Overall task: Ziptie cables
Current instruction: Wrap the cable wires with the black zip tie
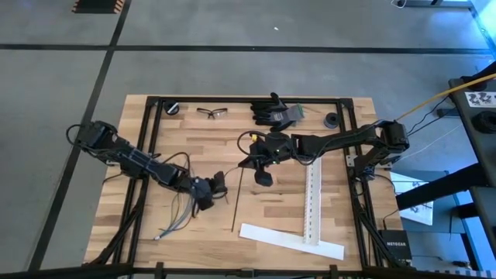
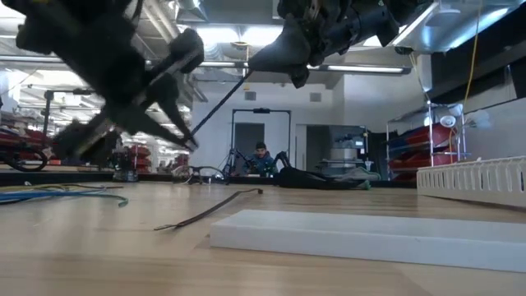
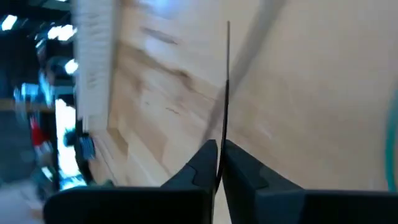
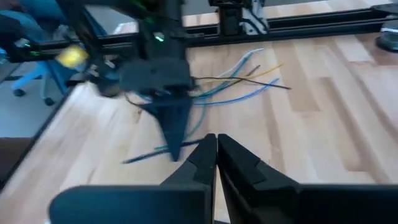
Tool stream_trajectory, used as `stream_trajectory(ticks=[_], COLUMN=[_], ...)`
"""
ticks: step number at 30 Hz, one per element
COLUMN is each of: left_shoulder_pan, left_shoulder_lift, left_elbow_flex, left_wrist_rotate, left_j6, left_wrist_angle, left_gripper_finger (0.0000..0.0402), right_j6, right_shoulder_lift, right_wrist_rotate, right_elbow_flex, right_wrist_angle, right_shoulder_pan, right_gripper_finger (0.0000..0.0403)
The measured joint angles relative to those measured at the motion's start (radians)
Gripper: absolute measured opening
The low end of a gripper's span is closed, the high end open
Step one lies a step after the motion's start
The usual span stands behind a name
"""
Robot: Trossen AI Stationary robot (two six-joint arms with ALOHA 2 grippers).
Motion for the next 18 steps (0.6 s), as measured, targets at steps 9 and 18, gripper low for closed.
stream_trajectory(ticks=[9, 18], left_shoulder_pan=[-0.027, 0.002], left_shoulder_lift=[-0.002, 0.004], left_elbow_flex=[0.032, 0.033], left_wrist_rotate=[-0.005, -0.023], left_j6=[-0.515, -0.635], left_wrist_angle=[0.175, 0.223], left_gripper_finger=[0.0000, 0.0000], right_j6=[-0.056, -0.092], right_shoulder_lift=[0.001, 0.001], right_wrist_rotate=[0.060, 0.032], right_elbow_flex=[0.000, 0.000], right_wrist_angle=[0.052, 0.104], right_shoulder_pan=[0.000, 0.000], right_gripper_finger=[0.0000, 0.0000])
